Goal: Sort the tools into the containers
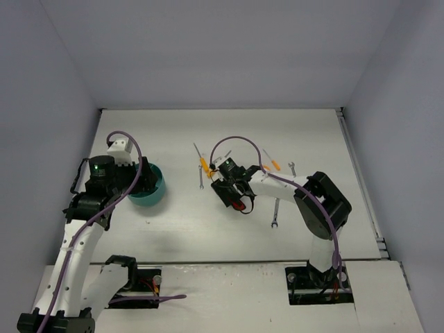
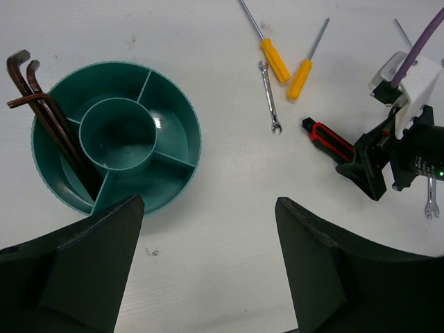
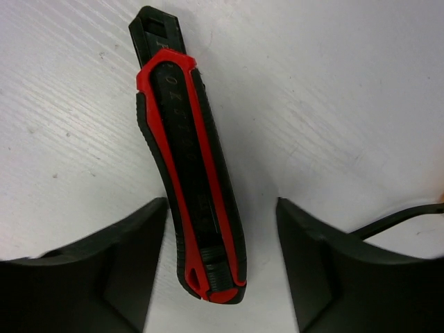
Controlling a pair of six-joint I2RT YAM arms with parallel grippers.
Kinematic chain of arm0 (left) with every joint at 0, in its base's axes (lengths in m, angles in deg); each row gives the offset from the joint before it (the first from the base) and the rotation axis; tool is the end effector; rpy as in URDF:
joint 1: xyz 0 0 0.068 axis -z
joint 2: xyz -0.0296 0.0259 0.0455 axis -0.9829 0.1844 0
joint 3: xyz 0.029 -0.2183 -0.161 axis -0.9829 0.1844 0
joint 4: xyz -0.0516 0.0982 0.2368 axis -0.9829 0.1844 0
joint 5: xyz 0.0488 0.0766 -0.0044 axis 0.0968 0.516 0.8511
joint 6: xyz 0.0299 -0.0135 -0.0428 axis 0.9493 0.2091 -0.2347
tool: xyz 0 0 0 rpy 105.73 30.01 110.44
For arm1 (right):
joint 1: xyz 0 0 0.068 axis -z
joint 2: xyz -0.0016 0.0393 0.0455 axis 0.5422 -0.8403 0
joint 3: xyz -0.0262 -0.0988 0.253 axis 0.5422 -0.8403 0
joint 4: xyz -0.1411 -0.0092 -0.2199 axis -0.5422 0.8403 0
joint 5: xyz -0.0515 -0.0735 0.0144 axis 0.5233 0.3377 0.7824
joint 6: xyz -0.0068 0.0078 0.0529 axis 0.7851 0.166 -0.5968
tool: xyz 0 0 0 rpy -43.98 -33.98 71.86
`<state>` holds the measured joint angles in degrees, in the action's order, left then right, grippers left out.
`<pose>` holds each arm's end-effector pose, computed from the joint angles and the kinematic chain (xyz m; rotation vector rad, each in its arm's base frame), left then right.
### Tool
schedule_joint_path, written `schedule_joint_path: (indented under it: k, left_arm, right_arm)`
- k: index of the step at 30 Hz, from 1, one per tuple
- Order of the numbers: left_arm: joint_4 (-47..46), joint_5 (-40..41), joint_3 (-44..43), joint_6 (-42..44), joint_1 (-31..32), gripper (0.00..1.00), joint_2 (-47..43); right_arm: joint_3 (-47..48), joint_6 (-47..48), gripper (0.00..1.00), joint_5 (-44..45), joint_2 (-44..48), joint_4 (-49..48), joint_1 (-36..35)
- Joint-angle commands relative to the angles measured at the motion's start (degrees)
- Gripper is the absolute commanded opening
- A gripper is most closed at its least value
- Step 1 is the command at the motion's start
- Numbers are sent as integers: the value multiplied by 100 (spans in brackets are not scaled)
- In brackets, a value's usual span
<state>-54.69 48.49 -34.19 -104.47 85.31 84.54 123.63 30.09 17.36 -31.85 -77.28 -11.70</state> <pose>0.1721 -0.0271 0.3408 -0.0266 2.0688 -0.5103 0.2741 0.2691 0.1684 -0.8703 2.3074 0.3522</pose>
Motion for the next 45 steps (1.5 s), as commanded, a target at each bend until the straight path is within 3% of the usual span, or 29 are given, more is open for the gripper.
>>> schedule_joint_path:
  k: [1, 6, 8, 15, 24, 31, 40, 42, 45]
  left_arm:
    - [-527, -696, -97, -151, -35, 74, 155]
    - [-659, -1264, -138, -669, 55, 74, 347]
    - [-667, -1320, -221, -893, 142, 74, 403]
    - [-1010, -1124, -514, -1822, 854, 74, 637]
    - [-2529, -846, -727, -2658, 1692, 74, 1164]
    - [-2964, -263, -1121, -2643, 2378, 74, 1563]
    - [-3032, 137, -1227, -2633, 2783, 73, 1947]
    - [-3016, 281, -1235, -2610, 2853, 67, 1958]
    - [-3043, 428, -1244, -2564, 2941, 48, 1964]
  right_arm:
    - [91, 96, 47, 99, -99, 73, -29]
    - [157, 132, 9, 70, 1, 73, -35]
    - [220, 158, 1, 77, 134, 65, -61]
    - [324, 249, 0, 129, 1236, -110, -292]
    - [138, 241, 0, -29, 2876, -771, -658]
    - [130, 241, 0, -222, 3315, -1026, -715]
    - [112, 232, 0, -301, 3483, -1149, -733]
    - [102, 231, 0, -301, 3498, -1171, -733]
    - [83, 221, 0, -311, 3482, -1214, -733]
